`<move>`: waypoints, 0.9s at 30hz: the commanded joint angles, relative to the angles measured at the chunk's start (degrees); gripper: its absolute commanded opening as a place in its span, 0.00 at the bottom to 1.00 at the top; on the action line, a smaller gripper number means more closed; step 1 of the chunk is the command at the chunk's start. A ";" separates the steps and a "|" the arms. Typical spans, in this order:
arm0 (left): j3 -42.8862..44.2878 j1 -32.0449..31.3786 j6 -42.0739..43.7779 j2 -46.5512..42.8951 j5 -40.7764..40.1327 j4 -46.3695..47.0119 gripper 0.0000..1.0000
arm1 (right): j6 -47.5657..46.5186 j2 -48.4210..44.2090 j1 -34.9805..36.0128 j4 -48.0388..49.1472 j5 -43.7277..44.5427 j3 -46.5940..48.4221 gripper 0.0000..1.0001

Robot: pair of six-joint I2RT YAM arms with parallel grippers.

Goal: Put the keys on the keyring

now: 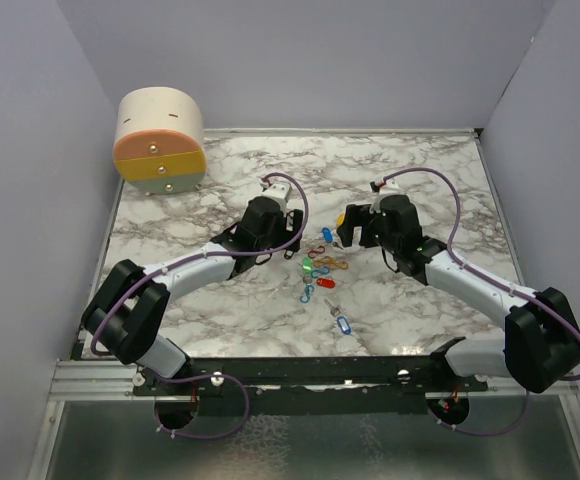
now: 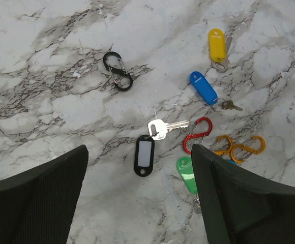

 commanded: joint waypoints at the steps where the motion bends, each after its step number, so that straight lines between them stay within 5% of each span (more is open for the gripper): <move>1: 0.62 -0.34 0.65 0.46 1.13 1.84 0.84 | 0.49 -1.23 0.15 0.67 1.87 0.72 0.87; 27: 1.19 -0.72 1.79 4.85 2.70 3.24 0.74 | 1.15 -2.64 0.14 0.32 2.60 -0.78 0.86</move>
